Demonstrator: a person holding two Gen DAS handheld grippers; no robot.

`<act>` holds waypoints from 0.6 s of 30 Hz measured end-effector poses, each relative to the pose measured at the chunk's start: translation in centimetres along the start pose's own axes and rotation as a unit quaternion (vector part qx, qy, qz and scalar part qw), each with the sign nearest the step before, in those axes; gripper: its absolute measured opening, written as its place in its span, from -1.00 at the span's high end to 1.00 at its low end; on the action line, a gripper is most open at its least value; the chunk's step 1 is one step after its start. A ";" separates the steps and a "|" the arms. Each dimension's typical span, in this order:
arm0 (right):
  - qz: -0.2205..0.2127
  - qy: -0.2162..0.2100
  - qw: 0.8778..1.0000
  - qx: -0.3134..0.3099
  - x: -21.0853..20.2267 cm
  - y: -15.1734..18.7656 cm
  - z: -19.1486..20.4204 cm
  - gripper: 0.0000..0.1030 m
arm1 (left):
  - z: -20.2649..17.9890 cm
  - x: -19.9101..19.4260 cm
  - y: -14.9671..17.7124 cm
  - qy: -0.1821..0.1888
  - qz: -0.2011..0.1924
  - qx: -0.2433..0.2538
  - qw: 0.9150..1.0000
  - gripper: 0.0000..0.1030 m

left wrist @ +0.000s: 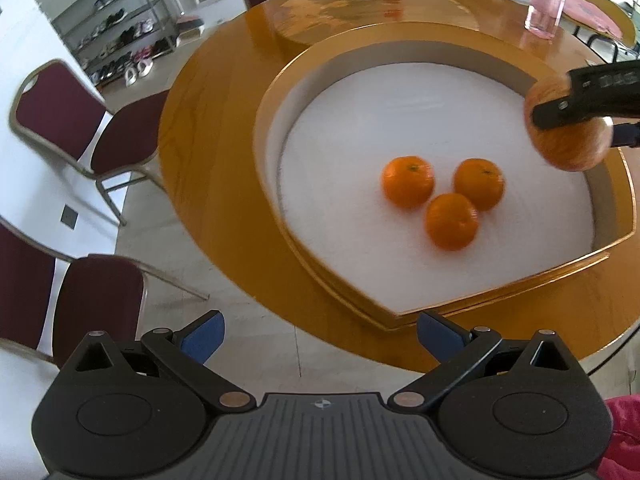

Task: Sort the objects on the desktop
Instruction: 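Carry the apple with the right tool over the tray beside the oranges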

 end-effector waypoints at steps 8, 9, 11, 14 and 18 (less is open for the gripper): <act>0.003 0.029 0.999 -0.045 4.9 -1.9 2.9 -0.63 | 1.4 0.3 0.2 0.008 -0.004 0.002 1.000 -0.99; 0.004 0.028 0.998 -0.050 5.4 -2.1 3.2 -0.63 | 1.4 0.2 0.2 0.008 -0.008 0.005 1.000 -0.99; 0.004 0.027 0.998 -0.058 6.2 -2.4 3.8 -0.63 | 1.4 0.1 0.1 0.009 -0.014 0.009 1.000 -0.99; 0.006 0.024 0.997 -0.067 7.2 -2.7 4.5 -0.63 | 1.4 0.1 0.1 0.011 -0.015 0.010 1.000 -0.99; 0.003 0.007 0.996 -0.089 8.0 -2.7 5.8 -0.63 | 1.4 0.3 0.1 0.011 -0.010 0.008 1.000 -0.99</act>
Point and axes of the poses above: each gripper's, at about its wrist camera, not at the fingertips, and x roughly the way its jaws point, z to its left, y to its underside, the point moved 6 cm from there along x, roughly the way its jaws point, and after that the axes turned 6 degrees about z, right-handed, at the moved point
